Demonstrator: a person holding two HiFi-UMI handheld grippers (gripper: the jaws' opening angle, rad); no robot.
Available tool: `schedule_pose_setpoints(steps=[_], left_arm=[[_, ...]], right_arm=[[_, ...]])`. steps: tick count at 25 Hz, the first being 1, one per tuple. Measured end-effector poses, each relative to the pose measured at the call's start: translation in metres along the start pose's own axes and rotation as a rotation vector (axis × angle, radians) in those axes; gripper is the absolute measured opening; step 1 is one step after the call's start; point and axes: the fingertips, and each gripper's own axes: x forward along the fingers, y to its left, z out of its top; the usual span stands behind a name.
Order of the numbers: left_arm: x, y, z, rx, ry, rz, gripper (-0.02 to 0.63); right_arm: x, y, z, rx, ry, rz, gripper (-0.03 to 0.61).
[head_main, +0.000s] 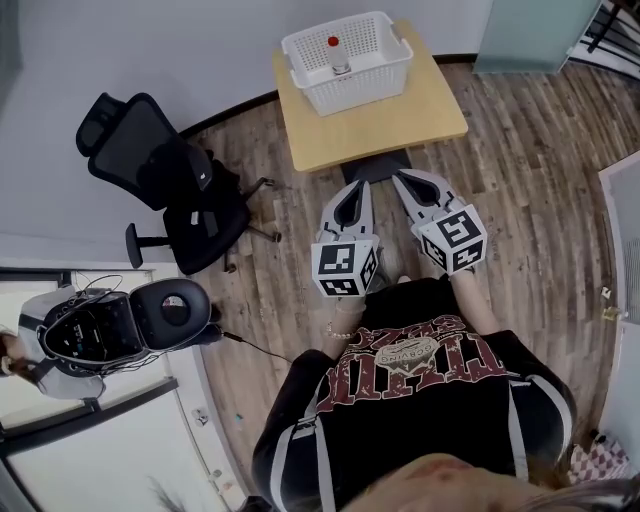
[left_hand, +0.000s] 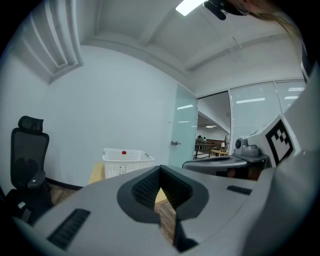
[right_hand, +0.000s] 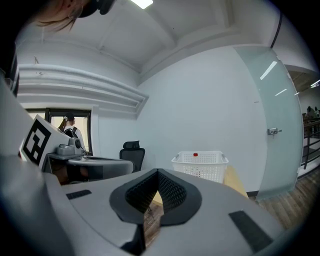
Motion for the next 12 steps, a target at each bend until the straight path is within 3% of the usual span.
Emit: schedule_pose_setpoints(steps=[12], left_arm=[[0.03, 0.05, 0.013, 0.0, 0.006, -0.038, 0.044]], right_arm=[[0.057, -0.01, 0.012, 0.005, -0.002, -0.033, 0.017]])
